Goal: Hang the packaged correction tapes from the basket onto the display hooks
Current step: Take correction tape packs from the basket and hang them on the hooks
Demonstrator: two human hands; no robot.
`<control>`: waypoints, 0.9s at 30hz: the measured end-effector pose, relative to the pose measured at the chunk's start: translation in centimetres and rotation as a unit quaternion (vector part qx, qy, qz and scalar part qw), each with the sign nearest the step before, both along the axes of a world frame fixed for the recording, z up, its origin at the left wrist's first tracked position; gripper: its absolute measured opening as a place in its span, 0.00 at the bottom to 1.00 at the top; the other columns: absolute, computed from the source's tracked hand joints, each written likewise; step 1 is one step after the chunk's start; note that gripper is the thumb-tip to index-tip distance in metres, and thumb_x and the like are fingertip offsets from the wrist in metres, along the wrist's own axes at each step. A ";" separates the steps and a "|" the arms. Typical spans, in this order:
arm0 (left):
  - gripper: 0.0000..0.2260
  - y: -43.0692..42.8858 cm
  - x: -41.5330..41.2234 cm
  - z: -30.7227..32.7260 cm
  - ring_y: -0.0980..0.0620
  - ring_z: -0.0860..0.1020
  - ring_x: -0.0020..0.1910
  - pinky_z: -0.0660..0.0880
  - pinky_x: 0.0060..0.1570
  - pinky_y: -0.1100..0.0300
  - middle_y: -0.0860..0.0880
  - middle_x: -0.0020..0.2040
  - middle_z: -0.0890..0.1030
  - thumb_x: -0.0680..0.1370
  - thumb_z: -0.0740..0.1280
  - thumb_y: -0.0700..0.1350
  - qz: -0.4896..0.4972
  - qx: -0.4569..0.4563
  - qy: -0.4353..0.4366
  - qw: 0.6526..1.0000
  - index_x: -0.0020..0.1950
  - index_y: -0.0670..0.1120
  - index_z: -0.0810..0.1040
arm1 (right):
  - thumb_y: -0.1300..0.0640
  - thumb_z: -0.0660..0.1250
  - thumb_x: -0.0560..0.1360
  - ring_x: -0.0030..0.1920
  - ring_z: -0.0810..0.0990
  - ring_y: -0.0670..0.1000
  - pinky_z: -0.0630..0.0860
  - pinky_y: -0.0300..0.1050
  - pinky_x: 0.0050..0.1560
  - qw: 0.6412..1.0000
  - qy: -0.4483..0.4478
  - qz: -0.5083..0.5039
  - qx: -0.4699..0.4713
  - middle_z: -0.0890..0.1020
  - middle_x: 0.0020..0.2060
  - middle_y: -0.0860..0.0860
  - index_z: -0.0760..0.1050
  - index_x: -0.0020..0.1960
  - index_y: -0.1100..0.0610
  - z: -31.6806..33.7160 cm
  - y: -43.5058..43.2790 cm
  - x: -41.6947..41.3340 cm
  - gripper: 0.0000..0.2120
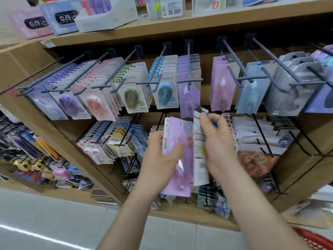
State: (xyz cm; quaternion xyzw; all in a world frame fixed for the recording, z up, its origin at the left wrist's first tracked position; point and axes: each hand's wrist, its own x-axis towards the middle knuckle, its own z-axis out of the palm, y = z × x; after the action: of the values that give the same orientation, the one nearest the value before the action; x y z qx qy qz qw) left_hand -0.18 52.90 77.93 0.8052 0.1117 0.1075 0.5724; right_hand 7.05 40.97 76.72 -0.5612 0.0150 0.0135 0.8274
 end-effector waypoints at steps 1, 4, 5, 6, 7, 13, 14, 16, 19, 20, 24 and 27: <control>0.08 -0.5 0.0 0.0 0.52 0.80 0.40 0.77 0.39 0.58 0.52 0.43 0.81 0.77 0.70 0.50 -0.007 0.022 -0.008 1.000 0.51 0.52 0.72 | 0.48 0.68 0.78 0.42 0.78 0.52 0.77 0.54 0.46 0.997 -0.017 -0.046 -0.057 0.78 0.44 0.53 0.70 0.52 0.47 -0.5 1.0 -0.2 0.07; 0.09 -1.2 0.2 -0.2 0.49 0.79 0.44 0.75 0.45 0.52 0.51 0.43 0.80 0.75 0.70 0.47 0.015 0.063 -0.023 0.998 0.50 0.53 0.71 | 0.47 0.68 0.77 0.46 0.75 0.46 0.73 0.42 0.51 0.977 -0.083 -0.120 -0.158 0.76 0.49 0.54 0.70 0.49 0.46 -1.0 2.4 -1.0 0.07; 0.09 -1.2 0.2 -0.3 0.49 0.79 0.44 0.75 0.44 0.53 0.51 0.43 0.80 0.75 0.70 0.47 0.024 0.073 -0.026 0.997 0.51 0.53 0.71 | 0.46 0.67 0.77 0.46 0.76 0.44 0.72 0.39 0.50 0.974 -0.092 -0.114 -0.174 0.78 0.48 0.53 0.72 0.47 0.47 -0.8 2.5 -1.3 0.07; 0.09 -1.3 0.1 -0.4 0.49 0.79 0.44 0.75 0.44 0.53 0.51 0.43 0.80 0.75 0.70 0.47 0.033 0.083 -0.028 0.996 0.51 0.53 0.70 | 0.43 0.64 0.78 0.46 0.77 0.43 0.72 0.39 0.49 0.974 -0.100 -0.097 -0.180 0.79 0.46 0.50 0.74 0.45 0.49 -0.9 2.5 -1.3 0.10; 0.09 -1.3 0.1 -0.5 0.49 0.79 0.43 0.75 0.44 0.53 0.52 0.43 0.80 0.76 0.69 0.47 0.043 0.087 -0.028 0.995 0.51 0.53 0.70 | 0.39 0.63 0.78 0.46 0.78 0.43 0.73 0.39 0.48 0.978 -0.098 -0.063 -0.174 0.81 0.44 0.48 0.76 0.45 0.49 -0.8 2.4 -1.4 0.14; 0.07 -0.7 0.4 -0.8 0.55 0.80 0.40 0.77 0.42 0.55 0.56 0.42 0.80 0.77 0.69 0.48 0.054 0.000 -0.022 0.998 0.51 0.55 0.73 | 0.58 0.68 0.78 0.50 0.80 0.39 0.76 0.36 0.54 0.984 -0.048 0.093 -0.147 0.84 0.52 0.48 0.78 0.63 0.54 -0.9 1.0 -1.2 0.14; 0.06 -0.5 0.4 -0.7 0.55 0.81 0.40 0.78 0.43 0.56 0.54 0.42 0.81 0.78 0.69 0.47 0.056 -0.043 -0.017 0.997 0.52 0.54 0.74 | 0.60 0.65 0.79 0.46 0.79 0.46 0.76 0.41 0.50 0.988 -0.038 0.084 -0.126 0.84 0.48 0.55 0.80 0.57 0.58 -0.8 0.5 -1.1 0.09; 0.05 0.1 0.4 -0.7 0.51 0.83 0.43 0.80 0.43 0.52 0.50 0.45 0.84 0.80 0.67 0.45 0.057 -0.160 0.002 0.986 0.55 0.49 0.76 | 0.61 0.64 0.80 0.42 0.74 0.51 0.73 0.44 0.44 0.994 0.004 0.060 -0.086 0.80 0.39 0.60 0.78 0.46 0.65 -1.1 -0.7 -0.6 0.09; 0.09 0.8 0.3 -0.5 0.51 0.84 0.41 0.79 0.36 0.57 0.47 0.47 0.84 0.82 0.65 0.44 0.071 -0.252 -0.008 0.965 0.62 0.46 0.75 | 0.57 0.67 0.79 0.43 0.75 0.59 0.73 0.52 0.50 0.997 0.009 0.054 -0.055 0.81 0.42 0.57 0.81 0.48 0.56 -1.5 -1.9 -0.2 0.05; 0.11 0.9 0.4 -0.5 0.52 0.84 0.43 0.79 0.38 0.58 0.48 0.49 0.84 0.82 0.65 0.43 0.075 -0.257 -0.022 0.963 0.64 0.49 0.73 | 0.58 0.66 0.80 0.42 0.77 0.62 0.74 0.52 0.49 0.997 -0.007 0.050 -0.058 0.82 0.44 0.60 0.80 0.54 0.49 -1.7 -2.1 -0.1 0.06; 0.15 0.8 0.6 -0.5 0.54 0.83 0.49 0.80 0.49 0.56 0.54 0.52 0.84 0.83 0.61 0.43 0.055 -0.248 -0.054 0.966 0.67 0.58 0.72 | 0.67 0.61 0.80 0.27 0.66 0.55 0.67 0.37 0.28 0.984 -0.080 0.012 -0.159 0.74 0.31 0.58 0.74 0.61 0.43 -2.1 -2.3 -0.4 0.20; 0.12 0.0 0.7 -0.5 0.56 0.82 0.49 0.78 0.49 0.58 0.54 0.51 0.84 0.83 0.59 0.45 0.041 -0.221 -0.036 0.974 0.63 0.55 0.76 | 0.68 0.59 0.80 0.27 0.70 0.47 0.67 0.34 0.29 0.981 -0.064 -0.007 -0.184 0.80 0.32 0.43 0.81 0.46 0.50 -2.1 -1.5 -0.7 0.17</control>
State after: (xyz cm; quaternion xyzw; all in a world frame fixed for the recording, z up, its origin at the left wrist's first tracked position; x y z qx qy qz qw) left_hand 0.48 52.91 77.40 0.6491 0.1448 0.1325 0.7349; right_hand 6.34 39.43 74.63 -0.7032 -0.0320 -0.0310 0.7096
